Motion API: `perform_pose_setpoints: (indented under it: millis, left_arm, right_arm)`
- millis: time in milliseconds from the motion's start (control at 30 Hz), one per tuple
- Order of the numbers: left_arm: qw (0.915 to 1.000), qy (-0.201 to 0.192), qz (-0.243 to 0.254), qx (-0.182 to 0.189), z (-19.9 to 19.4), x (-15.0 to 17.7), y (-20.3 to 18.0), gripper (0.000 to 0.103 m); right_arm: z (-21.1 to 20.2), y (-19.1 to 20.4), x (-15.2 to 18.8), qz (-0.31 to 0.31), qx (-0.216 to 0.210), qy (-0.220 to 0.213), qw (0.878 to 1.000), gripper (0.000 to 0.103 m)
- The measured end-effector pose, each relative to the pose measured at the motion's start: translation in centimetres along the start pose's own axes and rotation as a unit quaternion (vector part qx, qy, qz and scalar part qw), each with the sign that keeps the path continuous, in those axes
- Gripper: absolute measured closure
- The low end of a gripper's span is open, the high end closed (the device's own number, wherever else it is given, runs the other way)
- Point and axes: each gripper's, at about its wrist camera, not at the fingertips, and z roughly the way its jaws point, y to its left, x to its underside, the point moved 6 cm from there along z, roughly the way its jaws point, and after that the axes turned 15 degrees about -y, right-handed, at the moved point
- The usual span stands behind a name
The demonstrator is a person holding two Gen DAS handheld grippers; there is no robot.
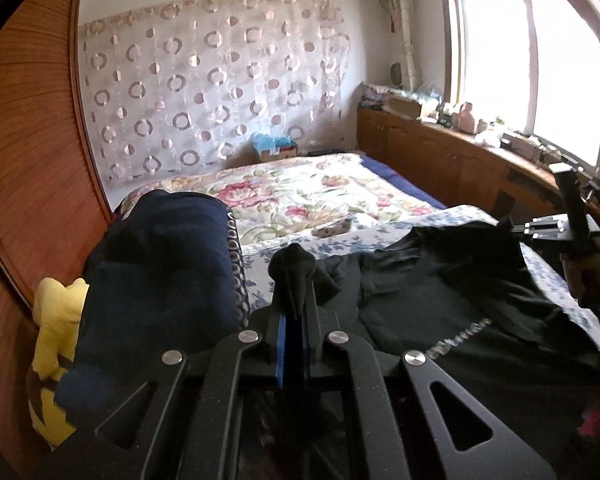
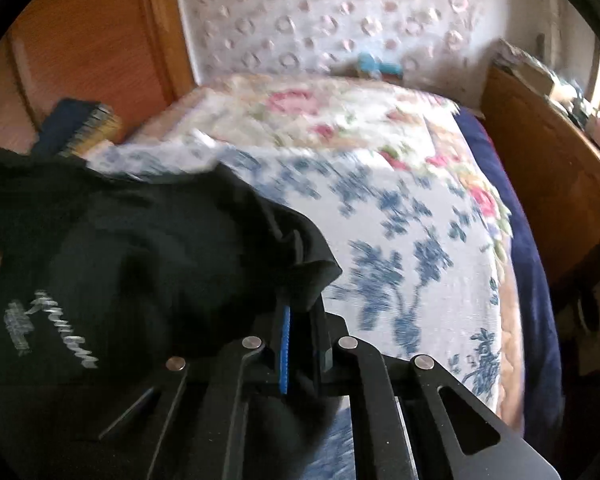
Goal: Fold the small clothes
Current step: 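Grasp the black T-shirt edge with both grippers and lift it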
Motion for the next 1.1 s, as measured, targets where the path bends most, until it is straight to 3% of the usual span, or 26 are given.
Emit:
perform_pose_setpoints:
  millis: [200,367,600,767,1000,1067,1100]
  left_arm:
    - [0.9994,-0.027,-0.014,0.013,-5.7,0.8,-1.8,0.097]
    - [0.9990,-0.031,-0.028,0.016,-9.6,2.2,-2.2,0.097]
    - [0.9984,-0.027,-0.049,0.006,-13.2,4.3,-1.9,0.097]
    - [0.9987,-0.006,-0.050,-0.002,-14.6,6.4,-2.1,0.097]
    - [0.9968,0.051,-0.057,-0.022,-13.5,10.9,-1.2,0.096]
    - [0.9966,0.056,-0.052,-0.030,-13.7,11.2,-1.0,0.088]
    - [0.9967,0.055,-0.050,-0.035,-13.8,11.3,-0.9,0.077]
  right_arm:
    - [-9.0,3.5,-2.0,-0.011,-0.038,-0.088,0.995,0.096]
    - [-15.9,5.0,0.6,-0.030,-0.052,-0.108,0.992,0.096]
    - [-21.5,4.6,5.2,-0.026,-0.046,-0.094,0.994,0.096]
    - [-24.6,4.4,5.9,-0.028,-0.036,-0.075,0.996,0.096]
    - [-22.9,4.5,6.8,-0.024,-0.029,-0.014,0.999,0.096]
    - [-22.1,4.4,7.3,-0.017,-0.025,-0.001,1.000,0.096]
    - [-21.8,4.3,7.4,-0.015,-0.023,0.003,1.000,0.096]
